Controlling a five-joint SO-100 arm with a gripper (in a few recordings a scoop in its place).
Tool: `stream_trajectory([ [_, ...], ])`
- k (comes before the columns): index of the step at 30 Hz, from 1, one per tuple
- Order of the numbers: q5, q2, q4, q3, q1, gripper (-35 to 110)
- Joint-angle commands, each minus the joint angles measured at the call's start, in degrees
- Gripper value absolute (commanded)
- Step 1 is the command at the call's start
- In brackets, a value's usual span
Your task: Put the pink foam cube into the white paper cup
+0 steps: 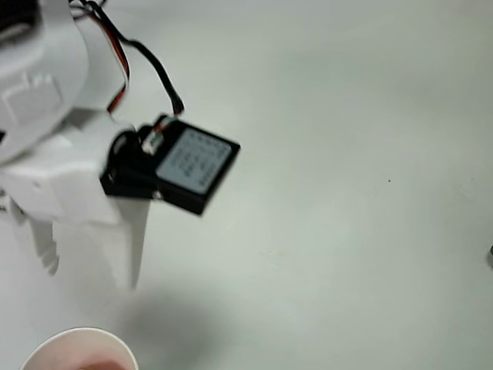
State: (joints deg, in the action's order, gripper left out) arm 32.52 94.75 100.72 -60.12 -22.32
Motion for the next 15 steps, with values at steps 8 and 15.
stream_trajectory([
  [8, -18.72, 45.35, -5.01, -36.21, 13.89, 0],
  [15, -27.51, 56.43, -12.92, -55.2, 24.52, 0],
])
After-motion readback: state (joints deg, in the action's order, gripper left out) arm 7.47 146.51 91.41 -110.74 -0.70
